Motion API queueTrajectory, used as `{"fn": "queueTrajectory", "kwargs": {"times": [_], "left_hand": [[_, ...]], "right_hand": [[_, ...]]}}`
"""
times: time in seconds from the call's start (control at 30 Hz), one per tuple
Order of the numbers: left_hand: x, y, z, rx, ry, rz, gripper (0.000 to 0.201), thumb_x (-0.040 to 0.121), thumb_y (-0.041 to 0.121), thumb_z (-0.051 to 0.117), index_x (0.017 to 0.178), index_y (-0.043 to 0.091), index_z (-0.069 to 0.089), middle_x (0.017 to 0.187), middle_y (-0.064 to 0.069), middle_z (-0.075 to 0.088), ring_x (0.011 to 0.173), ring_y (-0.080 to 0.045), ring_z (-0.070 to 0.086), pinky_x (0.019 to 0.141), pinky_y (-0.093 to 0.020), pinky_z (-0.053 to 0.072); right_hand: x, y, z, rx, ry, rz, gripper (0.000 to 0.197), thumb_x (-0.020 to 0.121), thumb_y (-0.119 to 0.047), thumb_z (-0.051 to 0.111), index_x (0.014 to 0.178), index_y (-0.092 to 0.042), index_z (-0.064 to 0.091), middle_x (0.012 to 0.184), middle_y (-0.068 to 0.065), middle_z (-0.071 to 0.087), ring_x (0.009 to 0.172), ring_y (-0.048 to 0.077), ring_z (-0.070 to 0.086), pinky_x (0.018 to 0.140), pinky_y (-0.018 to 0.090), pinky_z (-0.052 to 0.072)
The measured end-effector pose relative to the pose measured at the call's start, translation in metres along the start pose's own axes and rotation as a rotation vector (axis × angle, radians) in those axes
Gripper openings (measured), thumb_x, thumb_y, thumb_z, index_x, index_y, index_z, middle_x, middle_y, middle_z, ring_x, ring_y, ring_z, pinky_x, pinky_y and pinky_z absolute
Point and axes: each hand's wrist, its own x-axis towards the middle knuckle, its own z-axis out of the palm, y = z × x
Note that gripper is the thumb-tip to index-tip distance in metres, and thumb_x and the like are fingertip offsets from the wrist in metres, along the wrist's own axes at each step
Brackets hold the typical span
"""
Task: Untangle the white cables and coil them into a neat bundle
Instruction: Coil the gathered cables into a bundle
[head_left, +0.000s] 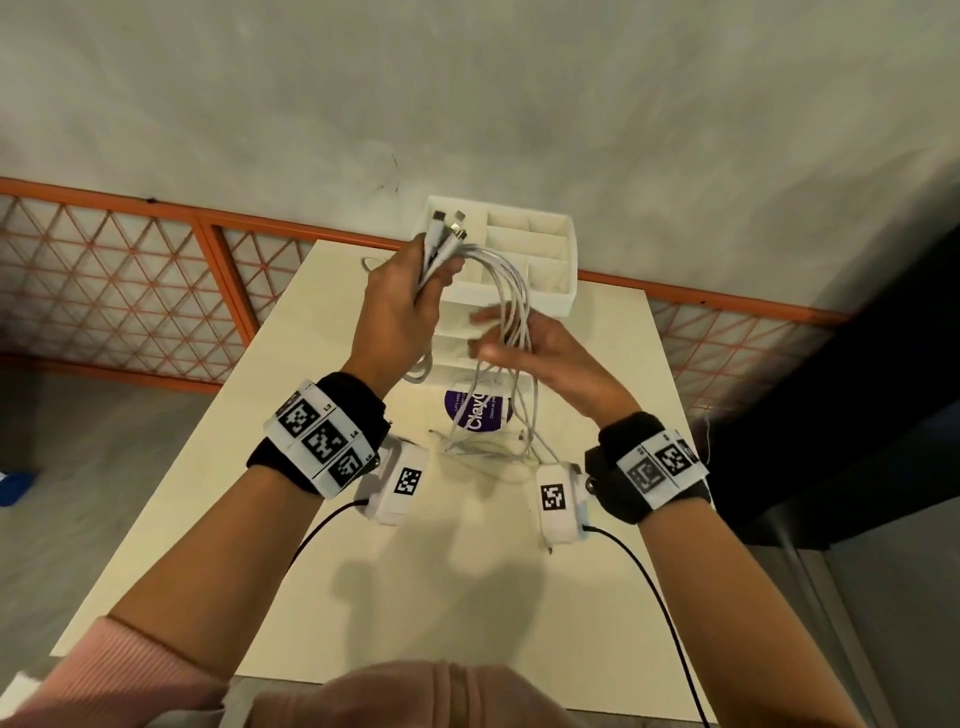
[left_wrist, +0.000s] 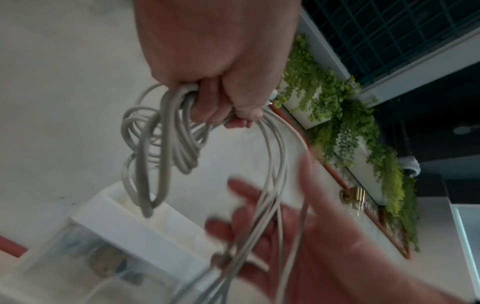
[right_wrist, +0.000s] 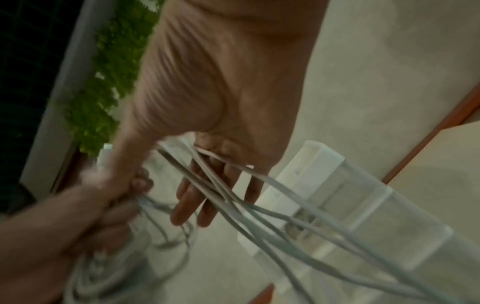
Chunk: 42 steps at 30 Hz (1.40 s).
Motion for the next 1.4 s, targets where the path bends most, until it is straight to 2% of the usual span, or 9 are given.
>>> {"fn": "queueTrajectory", "kwargs": {"times": [0.13,0.3,0.53,0.67,0.77,0.93,1.13,1.23,1.4], "left_hand": [[0.013,-0.004,-0.011,-0.063,0.170,-0.060,0.022,0.095,0.006,0.045,0.111,0.000,0.059,0.090,0.004,0.060,0.070,0.006,0.054,0.071,-0.004,0.041],[0.013,-0.014,-0.022,0.018,0.284,-0.155,0.027,0.097,0.018,0.047,0.106,-0.005,0.057,0.085,-0.006,0.059,0.073,-0.014,0.053,0.062,-0.016,0.042],[-0.008,-0.059,-0.021,0.315,-0.036,-0.574,0.034,0.089,0.019,0.062,0.106,-0.009,0.053,0.112,-0.027,0.058,0.106,-0.040,0.053,0.081,-0.039,0.040],[-0.019,-0.044,-0.016,0.239,0.064,-0.429,0.042,0.081,0.018,0.072,0.110,-0.004,0.053,0.101,-0.016,0.059,0.088,-0.031,0.054,0.066,-0.018,0.038],[-0.024,-0.025,-0.003,-0.022,-0.147,-0.281,0.045,0.080,0.019,0.072,0.120,0.007,0.056,0.098,0.003,0.059,0.078,-0.012,0.058,0.061,-0.002,0.040],[-0.033,-0.035,0.012,-0.236,-0.624,-0.156,0.029,0.090,0.015,0.061,0.118,0.008,0.060,0.102,-0.007,0.069,0.094,-0.020,0.065,0.086,-0.032,0.050],[-0.031,-0.041,0.008,-0.307,-0.853,-0.222,0.018,0.092,0.014,0.057,0.105,0.004,0.060,0.089,-0.003,0.065,0.086,-0.010,0.061,0.084,-0.028,0.047],[-0.030,-0.047,0.010,-0.288,-0.865,-0.230,0.019,0.091,0.023,0.058,0.104,0.009,0.059,0.091,-0.008,0.066,0.085,-0.009,0.060,0.083,-0.031,0.048],[-0.019,-0.049,0.000,-0.233,-0.573,-0.202,0.017,0.092,0.013,0.057,0.106,0.022,0.056,0.085,0.008,0.061,0.070,0.011,0.057,0.071,-0.007,0.042]], "right_hand": [[-0.002,0.055,0.002,-0.182,0.085,0.187,0.016,0.090,-0.023,0.062,0.077,-0.014,0.062,0.060,-0.004,0.063,0.065,0.012,0.061,0.081,0.031,0.048],[-0.026,0.100,-0.004,-0.288,0.114,0.361,0.030,0.091,-0.033,0.059,0.066,-0.017,0.059,0.065,-0.001,0.062,0.065,0.011,0.058,0.070,0.023,0.043],[-0.020,0.055,-0.020,-0.267,0.200,0.359,0.034,0.093,-0.035,0.055,0.066,-0.014,0.054,0.054,-0.002,0.041,0.048,0.012,0.037,0.053,0.023,0.034],[-0.015,0.029,-0.017,-0.358,0.071,0.344,0.033,0.094,-0.038,0.053,0.075,-0.012,0.057,0.057,-0.004,0.040,0.050,0.009,0.035,0.052,0.019,0.030],[-0.009,0.016,-0.003,-0.341,-0.032,0.351,0.038,0.096,-0.043,0.046,0.077,-0.013,0.058,0.057,-0.006,0.039,0.051,0.008,0.035,0.053,0.019,0.030],[-0.005,0.002,0.009,-0.319,-0.162,0.341,0.043,0.099,-0.045,0.035,0.083,-0.012,0.058,0.057,-0.003,0.035,0.048,0.005,0.035,0.054,0.016,0.034],[-0.010,0.002,0.012,-0.264,-0.234,0.333,0.043,0.102,-0.036,0.032,0.093,-0.004,0.060,0.058,0.001,0.035,0.046,0.002,0.037,0.052,0.011,0.036],[-0.012,0.006,0.011,-0.279,-0.222,0.287,0.045,0.101,-0.041,0.032,0.094,-0.008,0.061,0.063,0.007,0.040,0.052,0.006,0.039,0.057,0.014,0.036],[-0.028,0.024,-0.014,-0.204,-0.036,0.251,0.050,0.101,-0.044,0.029,0.091,-0.007,0.062,0.068,-0.001,0.052,0.063,0.006,0.048,0.067,0.014,0.041]]}}
